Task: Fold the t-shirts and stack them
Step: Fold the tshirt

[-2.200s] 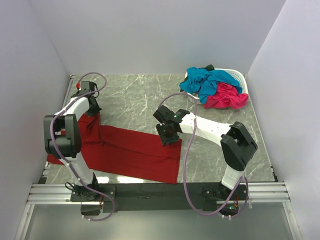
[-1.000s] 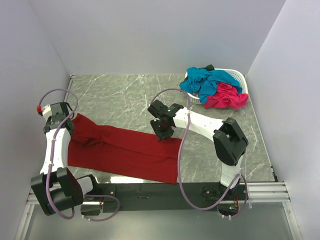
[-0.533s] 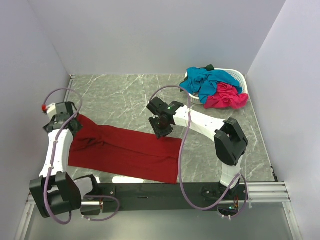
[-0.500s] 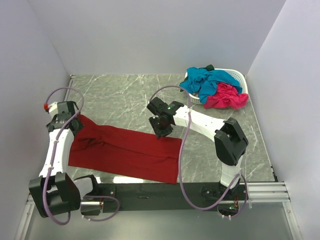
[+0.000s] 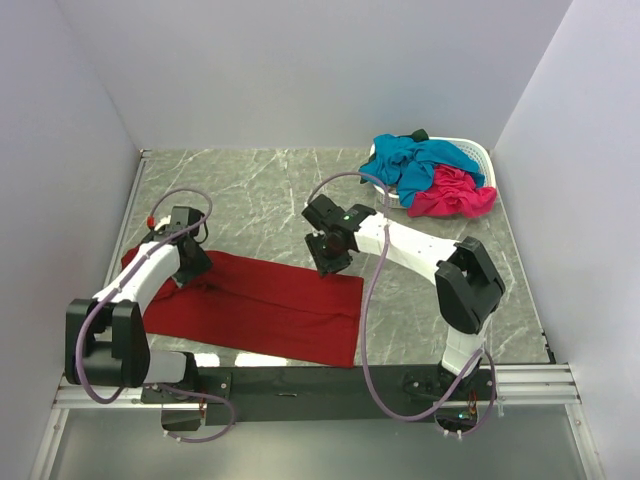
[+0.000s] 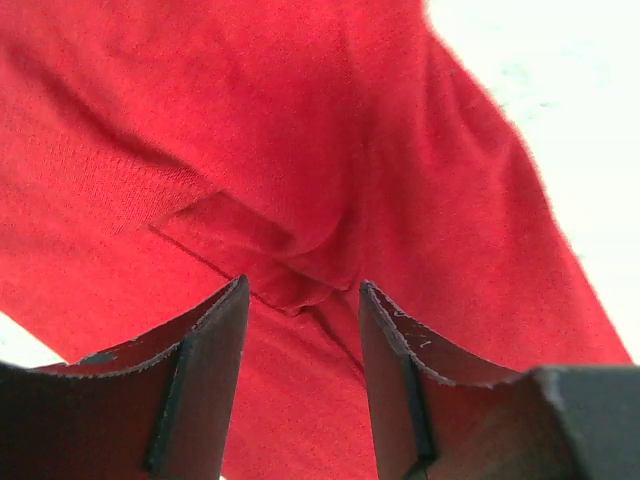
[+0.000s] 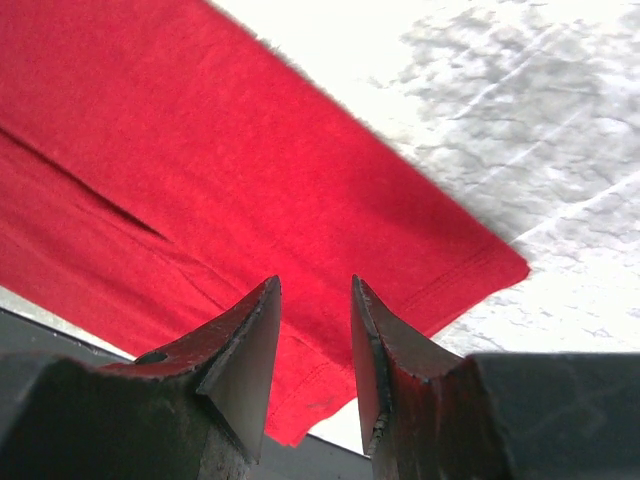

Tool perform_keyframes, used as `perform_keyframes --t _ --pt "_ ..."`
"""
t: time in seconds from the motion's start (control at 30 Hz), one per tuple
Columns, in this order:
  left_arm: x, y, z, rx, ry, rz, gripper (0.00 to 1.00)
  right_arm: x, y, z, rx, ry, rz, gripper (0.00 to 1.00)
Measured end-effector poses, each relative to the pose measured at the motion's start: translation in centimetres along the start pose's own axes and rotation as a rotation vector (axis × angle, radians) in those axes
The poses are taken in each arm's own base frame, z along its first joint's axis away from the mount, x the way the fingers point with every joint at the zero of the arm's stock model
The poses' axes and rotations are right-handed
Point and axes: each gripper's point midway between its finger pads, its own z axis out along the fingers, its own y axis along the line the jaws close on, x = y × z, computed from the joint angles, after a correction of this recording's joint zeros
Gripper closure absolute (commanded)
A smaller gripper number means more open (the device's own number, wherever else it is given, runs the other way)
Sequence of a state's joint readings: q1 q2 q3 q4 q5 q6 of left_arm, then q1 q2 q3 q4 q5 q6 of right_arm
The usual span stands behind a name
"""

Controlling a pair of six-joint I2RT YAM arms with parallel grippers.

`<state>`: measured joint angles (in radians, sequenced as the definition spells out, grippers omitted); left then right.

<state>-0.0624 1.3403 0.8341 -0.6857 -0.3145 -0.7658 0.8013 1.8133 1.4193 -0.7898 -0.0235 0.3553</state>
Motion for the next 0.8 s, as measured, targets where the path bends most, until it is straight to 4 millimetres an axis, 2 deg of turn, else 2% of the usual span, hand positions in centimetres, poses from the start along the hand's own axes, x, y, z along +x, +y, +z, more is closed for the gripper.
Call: perform_keyframes --t 0.17,0.37,0.6,0.8 --pt "0.9 0.7 0.5 -0.026 0.017 -0.035 0.47 -0.6 -0.7 0.1 -0.005 -0.019 0.029 0.59" --pt "2.1 2.4 1.1 -0.068 0.019 -0.121 0.46 -0.1 -1.2 0.6 -0.009 -0.004 0.043 0.59" --pt "1.7 6.0 1.9 -0.117 -0.022 -0.329 0.48 -0.2 -1.2 0.6 -0.014 -0.006 0.047 0.59" --pt "0.8 6.5 2.8 -0.113 -0.047 -0.407 0.51 -0.2 -1.2 0.6 -0.017 -0.004 0.05 0.59"
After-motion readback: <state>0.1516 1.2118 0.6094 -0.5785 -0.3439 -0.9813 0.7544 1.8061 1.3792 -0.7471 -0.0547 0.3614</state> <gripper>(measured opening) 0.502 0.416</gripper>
